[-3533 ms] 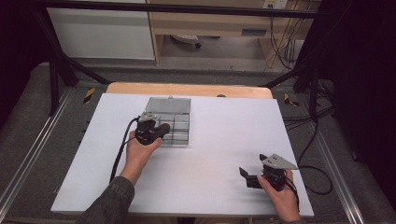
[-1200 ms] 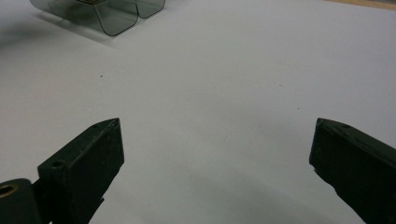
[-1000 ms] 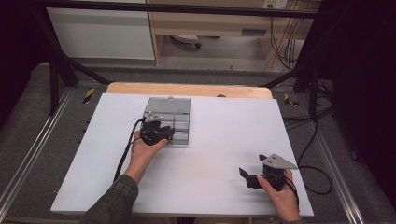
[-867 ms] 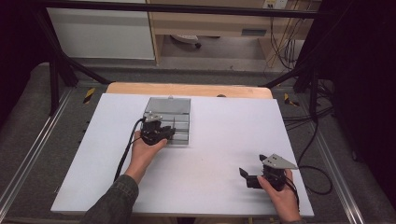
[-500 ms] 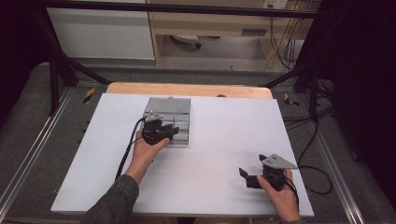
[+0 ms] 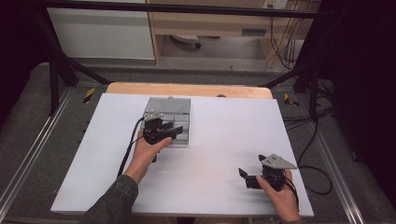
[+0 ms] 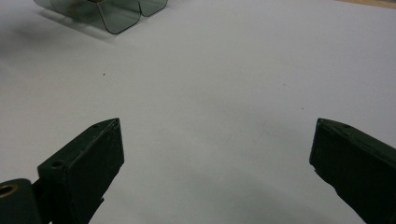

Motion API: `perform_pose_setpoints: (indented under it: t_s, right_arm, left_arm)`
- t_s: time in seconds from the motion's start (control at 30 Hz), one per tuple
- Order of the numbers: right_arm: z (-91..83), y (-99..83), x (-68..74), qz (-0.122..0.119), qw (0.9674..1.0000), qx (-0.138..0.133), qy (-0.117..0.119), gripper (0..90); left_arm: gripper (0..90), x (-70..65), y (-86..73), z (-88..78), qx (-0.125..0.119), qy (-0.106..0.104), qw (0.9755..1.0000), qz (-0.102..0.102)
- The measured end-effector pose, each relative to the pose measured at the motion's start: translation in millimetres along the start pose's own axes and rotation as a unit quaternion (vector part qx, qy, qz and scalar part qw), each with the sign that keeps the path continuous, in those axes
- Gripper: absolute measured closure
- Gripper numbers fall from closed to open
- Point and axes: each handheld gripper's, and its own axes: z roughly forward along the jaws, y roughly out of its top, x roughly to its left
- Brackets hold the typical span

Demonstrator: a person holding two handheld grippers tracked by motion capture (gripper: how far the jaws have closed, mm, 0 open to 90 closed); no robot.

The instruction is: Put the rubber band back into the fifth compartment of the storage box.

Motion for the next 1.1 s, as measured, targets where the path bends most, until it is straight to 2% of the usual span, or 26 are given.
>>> perform_pose_setpoints:
  t_s: [0.03, 0.1, 0.13, 0.17, 0.23, 0.3, 0.47, 0.87, 1.0, 1.1]
  right_arm:
    - [0.0, 0.0, 0.0, 0.0, 1.0, 0.0, 0.0, 3.5]
    - [0.1, 0.0, 0.3, 0.001, 1.0, 0.001, 0.0, 3.4]
    - [0.2, 0.1, 0.6, 0.001, 1.0, 0.0, 0.0, 3.5]
    - [0.2, 0.1, 0.6, 0.001, 1.0, 0.0, 0.0, 3.5]
    - [0.1, 0.1, 0.8, 0.001, 1.0, 0.001, 0.0, 3.5]
    - [-0.1, 0.0, 0.6, 0.001, 1.0, 0.001, 0.0, 3.5]
    - [-0.1, 0.0, 0.4, 0.0, 1.0, 0.001, 0.0, 3.4]
    - [0.3, 0.0, 1.4, 0.001, 1.0, 0.003, 0.0, 3.4]
    - [0.6, 0.1, 1.4, -0.001, 1.0, 0.002, -0.002, 3.2]
    - [1.4, 0.2, 2.0, -0.002, 1.0, 0.004, -0.002, 3.1]
  left_arm:
    - [40.7, -0.4, 0.8, -0.5, -0.004, 0.0, 1.0, 0.001]
    - [34.4, -1.4, 3.3, -1.7, -0.012, 0.002, 0.9999, 0.004]
    - [23.9, -1.9, 4.8, -2.3, -0.018, 0.003, 0.9998, 0.008]
    - [23.9, -2.8, 6.3, -2.6, -0.023, 0.007, 0.9996, 0.011]
    - [14.0, -5.3, 10.2, -3.2, -0.029, 0.023, 0.999, 0.026]
    - [8.6, -7.6, 13.7, -5.2, -0.037, 0.027, 0.9982, 0.037]
    - [6.1, -9.0, 20.0, -12.9, -0.06, 0.024, 0.9972, 0.037]
    - [5.8, -19.2, 30.3, -29.2, -0.056, 0.031, 0.9966, 0.053]
    - [6.1, -19.5, 35.7, -41.5, -0.074, 0.031, 0.9955, 0.05]
    - [6.1, -17.6, 37.8, -48.4, -0.074, 0.033, 0.9955, 0.05]
